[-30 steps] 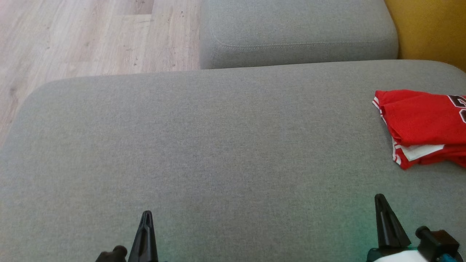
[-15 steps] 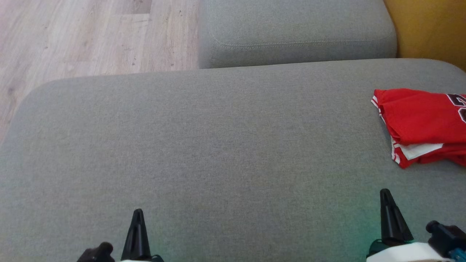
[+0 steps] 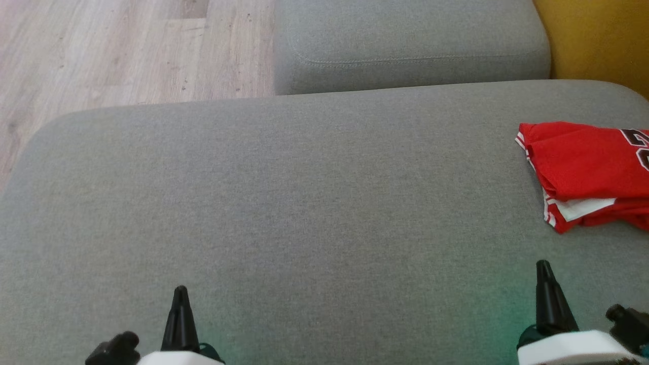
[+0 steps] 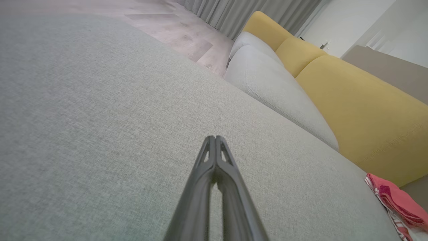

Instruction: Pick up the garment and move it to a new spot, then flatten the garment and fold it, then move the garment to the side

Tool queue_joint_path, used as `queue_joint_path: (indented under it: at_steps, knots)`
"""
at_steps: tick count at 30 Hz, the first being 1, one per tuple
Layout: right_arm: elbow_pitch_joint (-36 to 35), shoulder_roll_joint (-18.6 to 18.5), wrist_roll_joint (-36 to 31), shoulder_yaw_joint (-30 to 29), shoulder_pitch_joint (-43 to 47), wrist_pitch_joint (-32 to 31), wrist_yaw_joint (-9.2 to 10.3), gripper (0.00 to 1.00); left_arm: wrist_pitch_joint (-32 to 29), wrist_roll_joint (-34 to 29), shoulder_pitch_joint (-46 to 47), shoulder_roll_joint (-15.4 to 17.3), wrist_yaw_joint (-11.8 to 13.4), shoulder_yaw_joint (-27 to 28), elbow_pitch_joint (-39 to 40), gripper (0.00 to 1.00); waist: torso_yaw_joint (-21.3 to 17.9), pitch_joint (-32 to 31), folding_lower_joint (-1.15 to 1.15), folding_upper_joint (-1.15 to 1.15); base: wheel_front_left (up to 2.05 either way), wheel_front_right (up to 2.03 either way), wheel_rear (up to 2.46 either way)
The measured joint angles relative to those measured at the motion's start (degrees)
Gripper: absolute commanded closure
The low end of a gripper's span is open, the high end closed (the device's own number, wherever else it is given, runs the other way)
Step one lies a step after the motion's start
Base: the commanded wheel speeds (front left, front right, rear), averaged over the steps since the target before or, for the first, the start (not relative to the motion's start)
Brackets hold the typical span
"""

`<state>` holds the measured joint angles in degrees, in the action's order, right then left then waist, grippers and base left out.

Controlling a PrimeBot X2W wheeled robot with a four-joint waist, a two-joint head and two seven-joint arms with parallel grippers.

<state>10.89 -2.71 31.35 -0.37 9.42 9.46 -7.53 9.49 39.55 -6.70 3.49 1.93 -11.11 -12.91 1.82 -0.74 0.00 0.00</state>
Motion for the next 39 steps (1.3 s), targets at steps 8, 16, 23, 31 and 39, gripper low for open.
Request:
queue_joint_path:
  at_steps: [8, 16, 23, 31, 39]
  knots:
    - [0.36, -0.07, 5.77, -0.25, -1.83, -1.22, -0.01, 1.00, -1.35, 5.06, 0.79, 0.07, -0.87, 0.69, -0.18, 1.00, -0.17, 0.09, 0.00, 0.00, 0.00, 0.00, 0.00]
    - [0.83, -0.09, 11.49, -0.55, -1.94, -2.44, 0.00, 1.00, -2.43, 10.06, 1.68, 0.21, -1.52, 1.96, -0.47, 1.00, -0.34, 0.17, 0.00, 0.00, 0.00, 0.00, 0.00]
    - [1.10, -0.13, 16.59, -0.88, -3.76, -3.52, 0.00, 1.00, -3.45, 14.49, 2.24, 0.23, -2.49, 2.87, -0.69, 1.00, -0.48, 0.25, 0.00, 0.00, 0.00, 0.00, 0.00]
    - [1.38, -0.15, 21.48, -1.52, -4.20, -4.66, 0.00, 1.00, -4.60, 18.75, 3.23, 0.34, -3.09, 3.90, -0.87, 1.00, -0.63, 0.32, 0.00, 0.00, 0.00, 0.00, 0.00]
    - [2.01, -0.20, 27.14, -1.87, -5.30, -5.80, 0.00, 1.00, -5.89, 23.66, 3.82, 0.36, -3.97, 5.45, -1.22, 1.00, -0.80, 0.41, 0.00, 0.00, 0.00, 0.00, 0.00]
